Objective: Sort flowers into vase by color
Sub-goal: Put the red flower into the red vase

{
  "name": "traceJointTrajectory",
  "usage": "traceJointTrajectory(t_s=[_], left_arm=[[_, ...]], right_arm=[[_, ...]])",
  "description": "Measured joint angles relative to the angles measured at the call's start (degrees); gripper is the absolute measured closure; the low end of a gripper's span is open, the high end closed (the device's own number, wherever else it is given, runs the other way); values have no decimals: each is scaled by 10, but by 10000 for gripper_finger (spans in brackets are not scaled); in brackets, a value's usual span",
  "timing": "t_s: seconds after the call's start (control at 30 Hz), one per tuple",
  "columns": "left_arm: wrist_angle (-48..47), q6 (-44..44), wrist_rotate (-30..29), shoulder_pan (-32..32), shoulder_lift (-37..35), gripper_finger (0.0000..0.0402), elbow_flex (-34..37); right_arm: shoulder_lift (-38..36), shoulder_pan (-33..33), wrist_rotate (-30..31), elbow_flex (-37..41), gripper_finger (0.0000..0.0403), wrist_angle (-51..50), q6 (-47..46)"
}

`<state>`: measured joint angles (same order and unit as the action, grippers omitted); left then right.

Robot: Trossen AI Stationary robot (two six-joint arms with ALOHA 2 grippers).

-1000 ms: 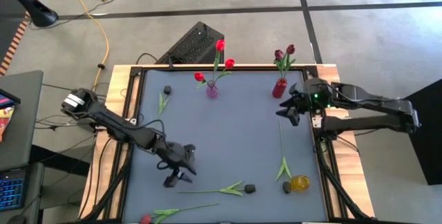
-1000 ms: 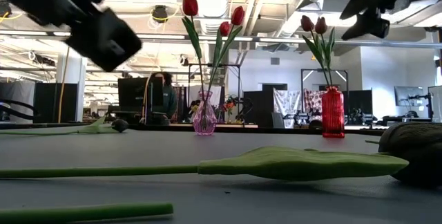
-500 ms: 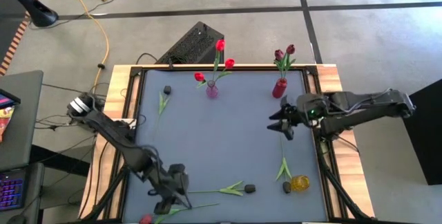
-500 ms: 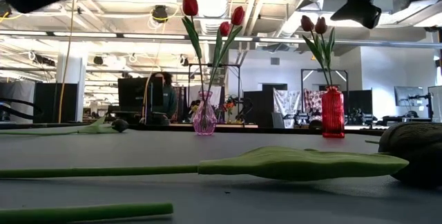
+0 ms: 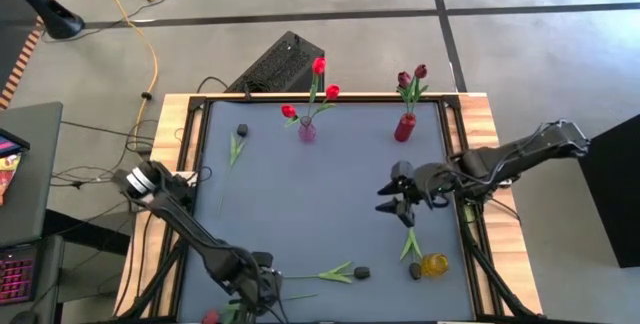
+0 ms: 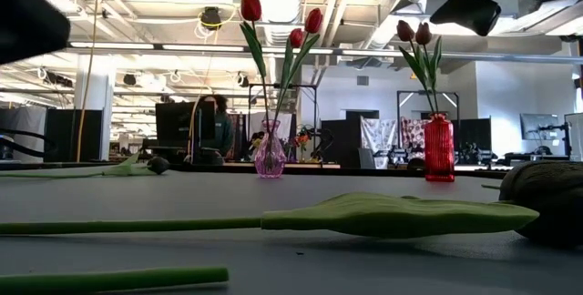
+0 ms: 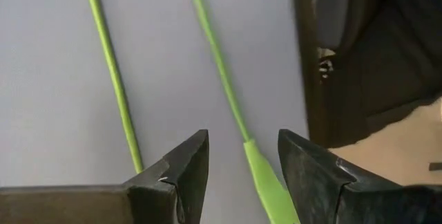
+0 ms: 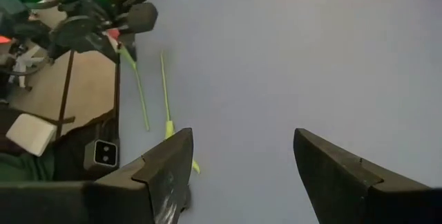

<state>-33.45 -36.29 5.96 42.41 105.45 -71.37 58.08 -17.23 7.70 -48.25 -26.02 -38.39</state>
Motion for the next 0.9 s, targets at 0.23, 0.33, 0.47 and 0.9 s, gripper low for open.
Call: traceJointTrajectory(t_s=[0.23,0.33,0.47,0.9], left_arm=[[18,-25,26,3,35,239,0],[27,-21,2,8,35,239,-1],[32,-10,-33,16,41,239,-1],[39,-9,-18,27,97,306,-14]], right_arm=[[22,-29,0,0,125,15,-8],[23,-37,1,0,125,14,-8],[23,-43,14,0,125,14,-8],[23,-40,16,0,125,15,-7]])
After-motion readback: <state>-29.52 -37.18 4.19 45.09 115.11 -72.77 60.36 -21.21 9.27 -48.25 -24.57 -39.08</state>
